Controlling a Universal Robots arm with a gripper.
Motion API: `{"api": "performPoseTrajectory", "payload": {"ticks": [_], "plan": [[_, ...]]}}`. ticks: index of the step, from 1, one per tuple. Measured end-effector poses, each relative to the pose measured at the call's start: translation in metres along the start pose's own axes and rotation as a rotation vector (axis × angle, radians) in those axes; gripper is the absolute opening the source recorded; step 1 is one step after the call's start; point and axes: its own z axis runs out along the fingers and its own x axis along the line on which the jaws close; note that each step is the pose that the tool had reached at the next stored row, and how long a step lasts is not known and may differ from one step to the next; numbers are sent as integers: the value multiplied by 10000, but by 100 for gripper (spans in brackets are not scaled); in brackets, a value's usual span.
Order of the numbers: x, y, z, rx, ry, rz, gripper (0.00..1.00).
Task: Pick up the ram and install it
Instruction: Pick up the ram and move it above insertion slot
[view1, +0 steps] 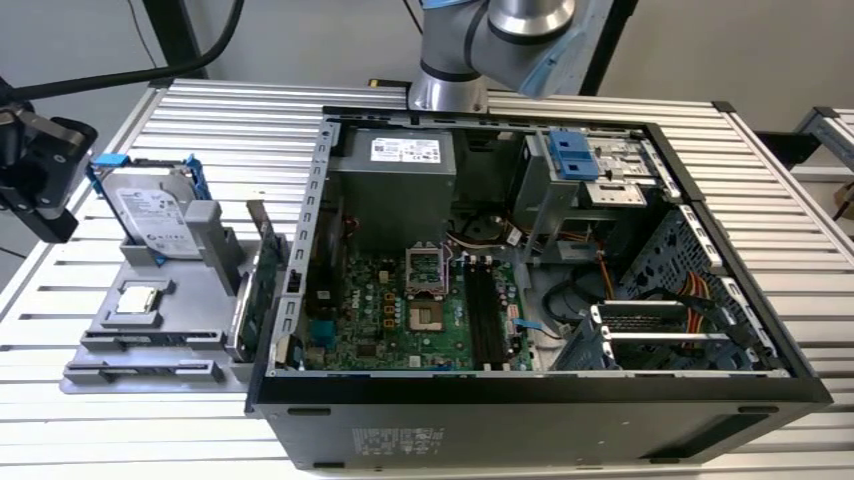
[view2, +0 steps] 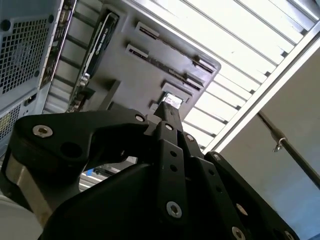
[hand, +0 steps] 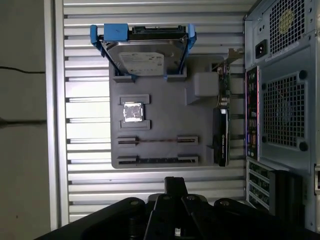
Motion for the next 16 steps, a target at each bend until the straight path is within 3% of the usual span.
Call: {"api": "performPoseTrajectory", "payload": {"ticks": [16], "plan": [[-1,-12,-1,-2,6,-119,0]]}}
